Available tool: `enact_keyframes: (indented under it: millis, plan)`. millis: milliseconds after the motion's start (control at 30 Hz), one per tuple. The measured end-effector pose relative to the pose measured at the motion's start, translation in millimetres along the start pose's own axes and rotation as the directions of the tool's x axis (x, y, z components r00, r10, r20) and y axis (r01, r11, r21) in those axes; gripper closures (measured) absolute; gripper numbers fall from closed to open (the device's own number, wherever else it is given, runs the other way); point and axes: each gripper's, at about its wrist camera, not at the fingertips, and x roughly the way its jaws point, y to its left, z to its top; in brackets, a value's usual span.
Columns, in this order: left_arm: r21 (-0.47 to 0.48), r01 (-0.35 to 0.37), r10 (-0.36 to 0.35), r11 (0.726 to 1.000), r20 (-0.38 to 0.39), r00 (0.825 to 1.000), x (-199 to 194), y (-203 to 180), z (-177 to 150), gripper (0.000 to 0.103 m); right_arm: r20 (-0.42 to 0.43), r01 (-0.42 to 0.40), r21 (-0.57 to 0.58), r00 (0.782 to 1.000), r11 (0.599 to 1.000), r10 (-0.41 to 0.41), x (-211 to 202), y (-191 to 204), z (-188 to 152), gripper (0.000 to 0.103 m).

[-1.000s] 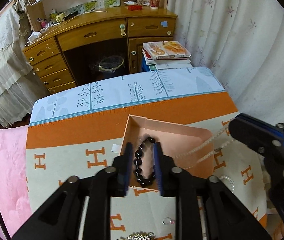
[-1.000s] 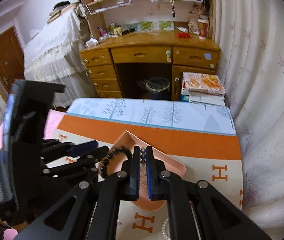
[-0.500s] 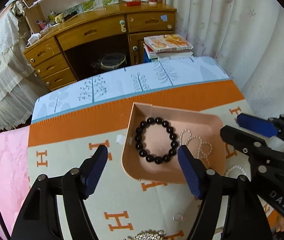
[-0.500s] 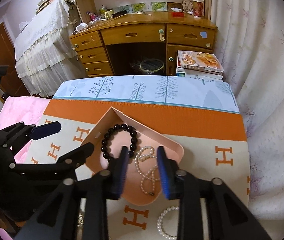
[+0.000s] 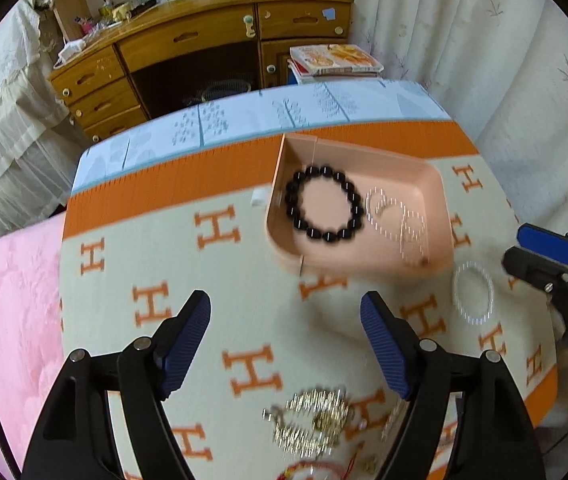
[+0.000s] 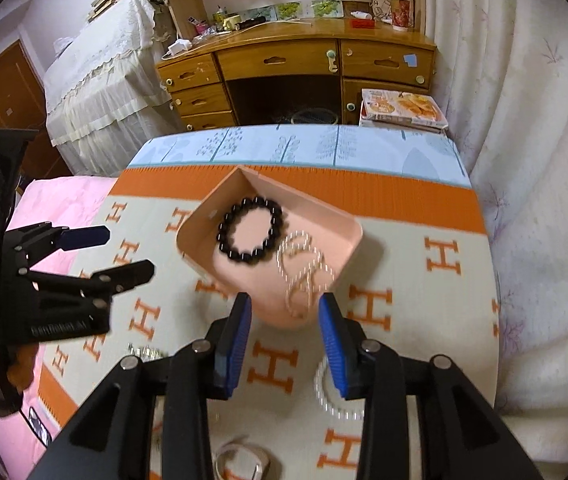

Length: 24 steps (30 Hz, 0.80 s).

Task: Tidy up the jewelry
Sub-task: 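Lift both open tools away from the pink tray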

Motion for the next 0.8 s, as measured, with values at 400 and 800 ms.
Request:
enact_keyframes:
  millis: [400, 800]
  plan:
    - [-0.007, 0.043, -0.043, 0.999, -0.013, 0.999, -31.5, -0.4, -86.1, 0.026, 0.005, -0.012, 0.015, 1.0, 1.0, 0.012, -30.7, -7.4, -65.3, 0.068]
    - [0.098, 0.161, -0.157, 0.982, -0.048, 0.986, -17.1, -87.1, -145.1, 0.039, -0.05, -0.014, 0.024, 0.999, 1.0, 0.015, -13.5, -17.1, -116.6, 0.068]
